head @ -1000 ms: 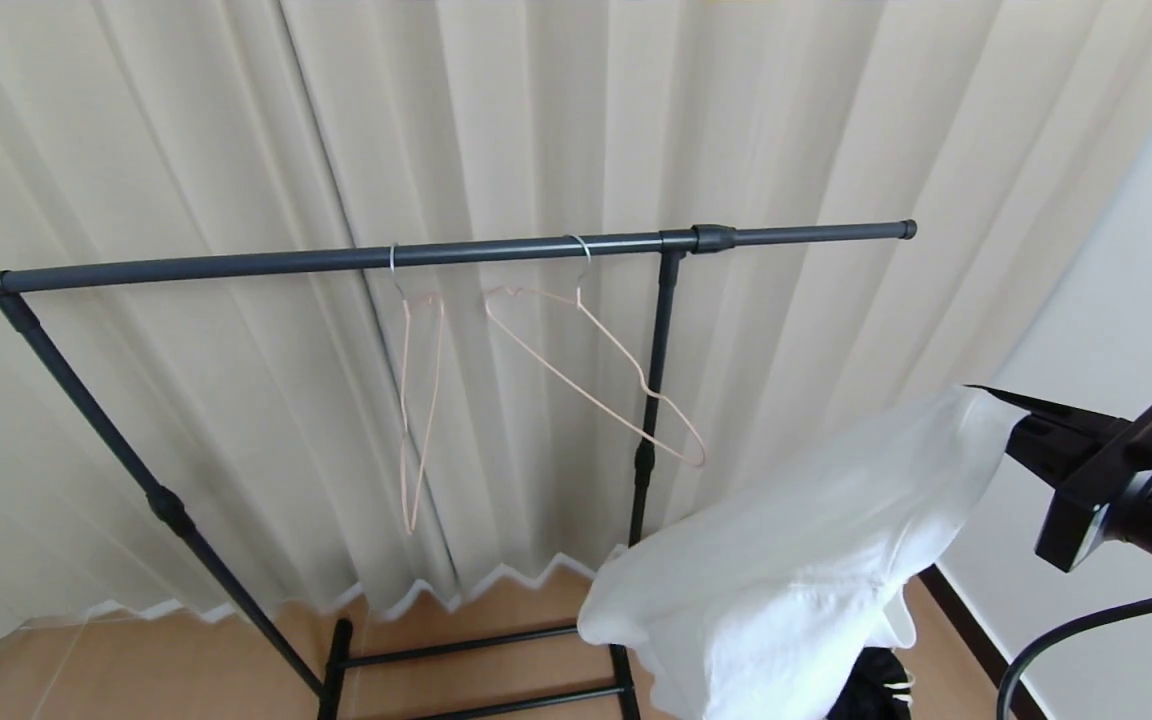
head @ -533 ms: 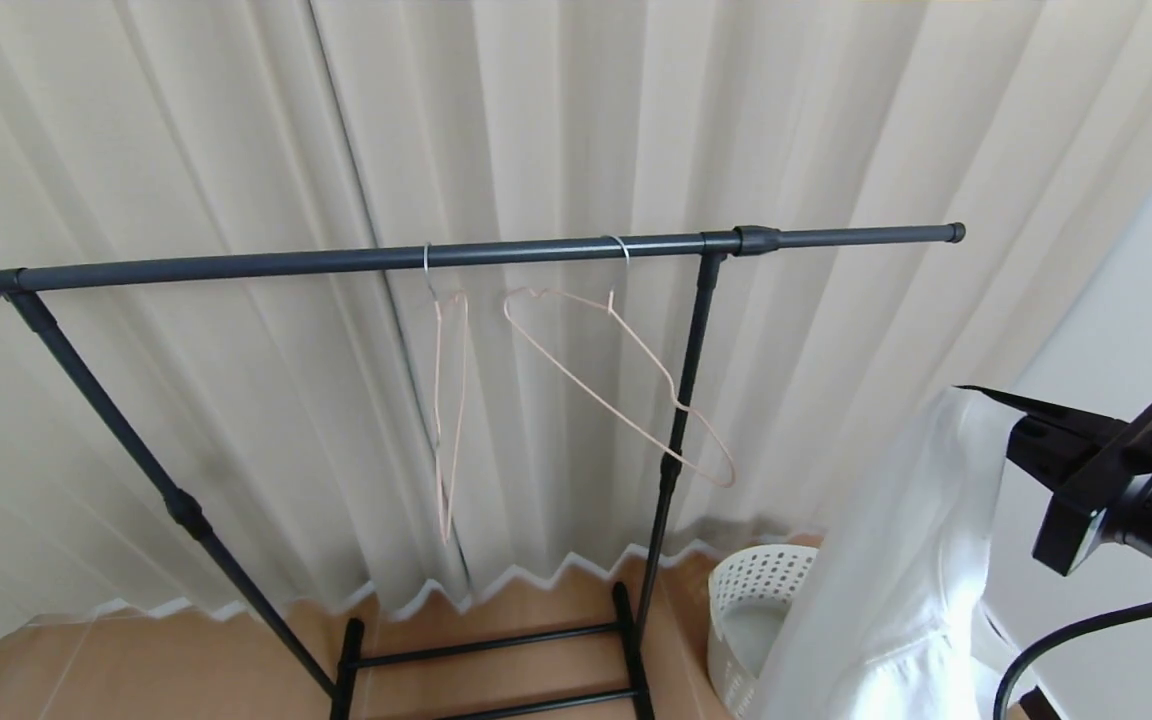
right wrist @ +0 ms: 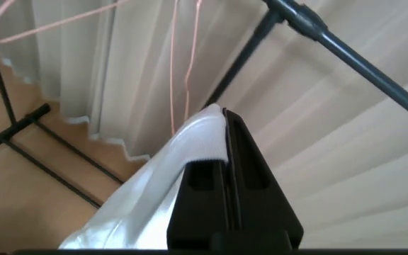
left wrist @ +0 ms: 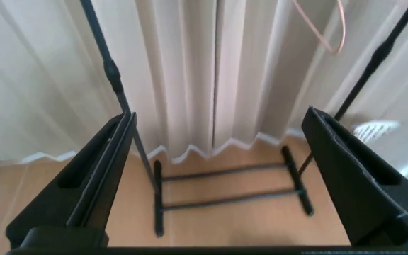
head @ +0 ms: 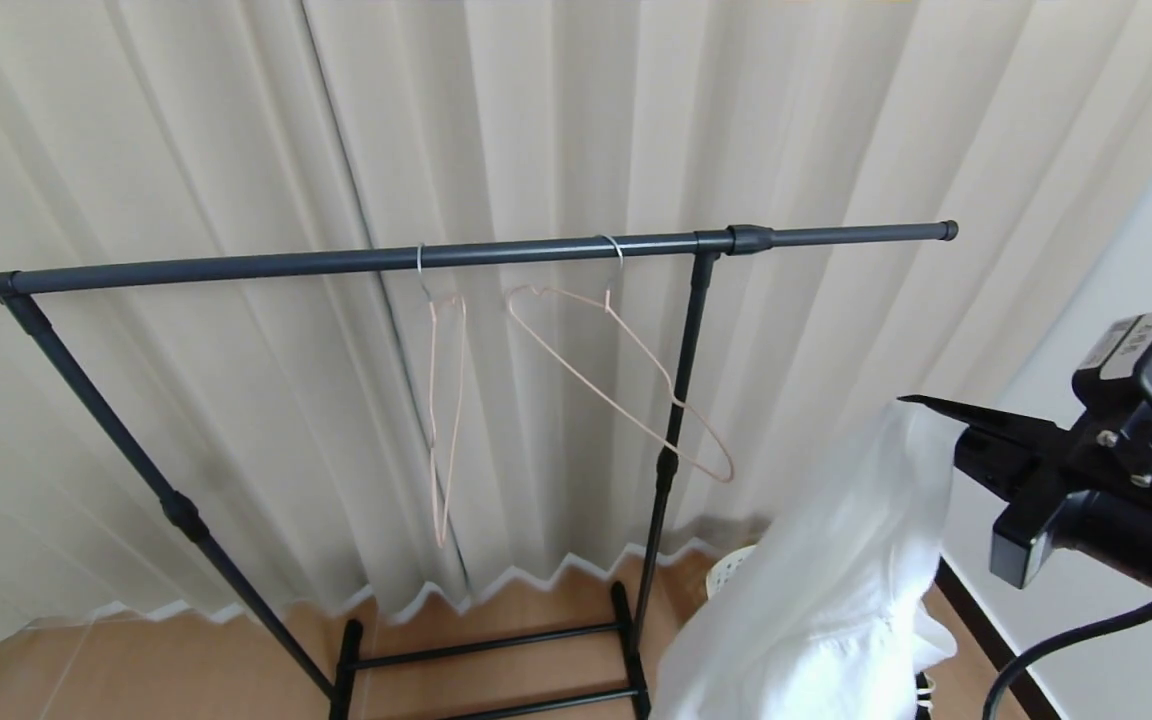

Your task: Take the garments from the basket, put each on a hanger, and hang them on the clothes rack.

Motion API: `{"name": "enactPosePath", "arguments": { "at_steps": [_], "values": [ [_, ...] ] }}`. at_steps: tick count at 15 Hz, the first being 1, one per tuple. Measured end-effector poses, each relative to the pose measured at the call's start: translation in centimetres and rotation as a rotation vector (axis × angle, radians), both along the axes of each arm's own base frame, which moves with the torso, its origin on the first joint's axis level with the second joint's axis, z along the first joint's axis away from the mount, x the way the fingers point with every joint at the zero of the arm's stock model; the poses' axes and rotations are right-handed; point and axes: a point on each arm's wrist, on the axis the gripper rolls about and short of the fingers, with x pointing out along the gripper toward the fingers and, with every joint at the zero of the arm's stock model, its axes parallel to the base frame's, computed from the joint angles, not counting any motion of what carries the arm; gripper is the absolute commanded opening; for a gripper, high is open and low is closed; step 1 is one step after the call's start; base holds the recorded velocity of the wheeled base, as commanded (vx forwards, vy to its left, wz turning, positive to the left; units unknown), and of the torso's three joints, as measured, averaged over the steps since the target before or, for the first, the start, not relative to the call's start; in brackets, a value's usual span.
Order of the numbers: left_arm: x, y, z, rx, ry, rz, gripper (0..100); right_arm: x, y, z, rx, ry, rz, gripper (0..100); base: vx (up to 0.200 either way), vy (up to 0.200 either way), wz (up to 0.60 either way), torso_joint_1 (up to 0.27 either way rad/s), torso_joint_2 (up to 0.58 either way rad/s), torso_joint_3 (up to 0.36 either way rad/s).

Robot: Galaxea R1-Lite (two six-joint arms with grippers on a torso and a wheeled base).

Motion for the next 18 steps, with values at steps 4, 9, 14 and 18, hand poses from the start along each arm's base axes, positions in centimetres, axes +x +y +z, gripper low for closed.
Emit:
{"name": "enactPosePath", "arguments": {
  "at_steps": [4, 9, 14, 18],
  "values": [
    [1.3, -0.1, 1.1, 0.154, 0.134, -0.071, 100, 1.7, 2.3, -1.0, 0.062, 0.112, 0.038, 0, 0.0, 0.0, 0.0, 0.0, 0.0, 0.0],
    [3.4, -0.5, 4.6, 0.153, 0.201, -0.221, 100, 2.6, 7.0, -2.8, 0.189, 0.3, 0.105, 0, 0.0, 0.0, 0.0, 0.0, 0.0, 0.0],
    [8.0, -1.8, 8.3, 0.092, 0.276, -0.45, 100, 3.1, 11.3, -2.8, 0.305, 0.343, 0.059, 0, 0.0, 0.0, 0.0, 0.0, 0.0, 0.0],
    [11.4, -4.4, 10.0, -0.007, 0.33, -0.563, 100, 4.5, 13.5, -1.4, 0.311, 0.307, 0.004, 0, 0.0, 0.0, 0.0, 0.0, 0.0, 0.0]
  ]
}}
